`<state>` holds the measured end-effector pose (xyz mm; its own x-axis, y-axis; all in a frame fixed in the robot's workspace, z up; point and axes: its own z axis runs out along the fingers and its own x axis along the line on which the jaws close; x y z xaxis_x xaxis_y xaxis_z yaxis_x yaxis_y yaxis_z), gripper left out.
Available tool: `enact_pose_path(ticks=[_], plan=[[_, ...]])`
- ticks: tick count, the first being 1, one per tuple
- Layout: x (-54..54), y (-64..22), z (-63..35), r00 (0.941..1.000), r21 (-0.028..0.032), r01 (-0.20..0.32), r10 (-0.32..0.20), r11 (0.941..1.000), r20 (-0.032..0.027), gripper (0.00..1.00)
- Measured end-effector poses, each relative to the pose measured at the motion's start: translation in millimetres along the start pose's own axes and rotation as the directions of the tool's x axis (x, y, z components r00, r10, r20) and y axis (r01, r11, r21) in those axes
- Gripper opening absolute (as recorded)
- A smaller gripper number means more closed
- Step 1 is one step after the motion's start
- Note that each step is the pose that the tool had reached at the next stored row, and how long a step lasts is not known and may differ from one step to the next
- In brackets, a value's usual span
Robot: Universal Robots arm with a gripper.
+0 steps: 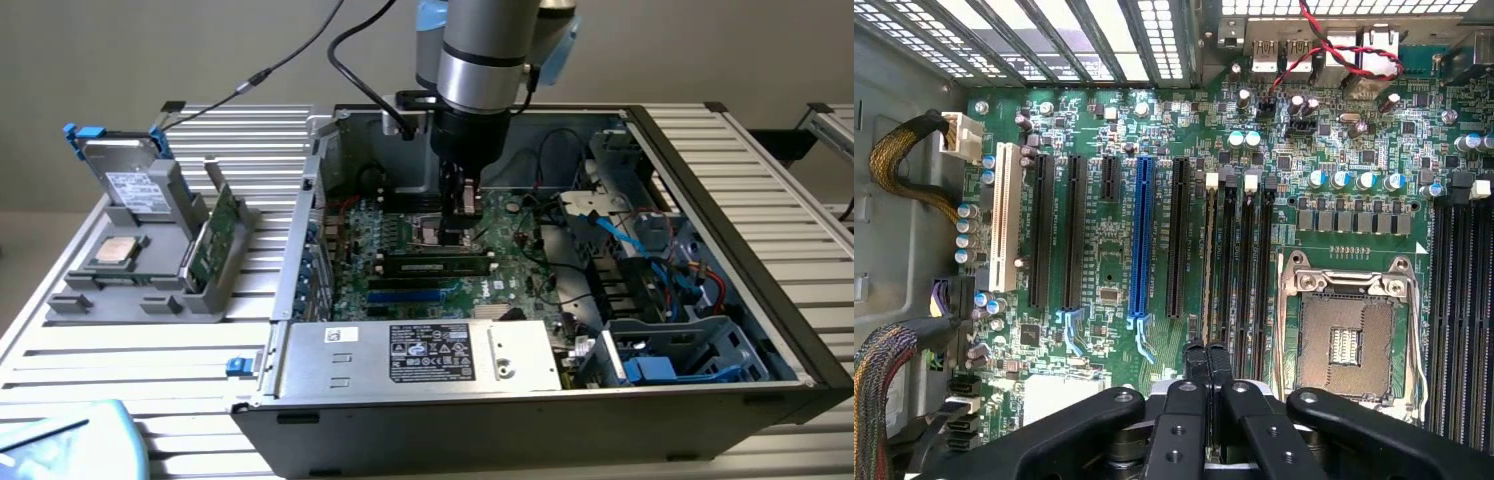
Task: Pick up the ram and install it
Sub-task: 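Press down the ram until it locks into place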
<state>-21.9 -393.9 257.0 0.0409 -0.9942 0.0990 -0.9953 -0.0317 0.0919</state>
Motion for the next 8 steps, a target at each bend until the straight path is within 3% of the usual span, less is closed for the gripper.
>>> enact_pose_path(ticks=[8], plan=[[0.0,0.0,0.0,1.0000,0.0000,0.000,0.000,1.0000,0.0000,0.11]])
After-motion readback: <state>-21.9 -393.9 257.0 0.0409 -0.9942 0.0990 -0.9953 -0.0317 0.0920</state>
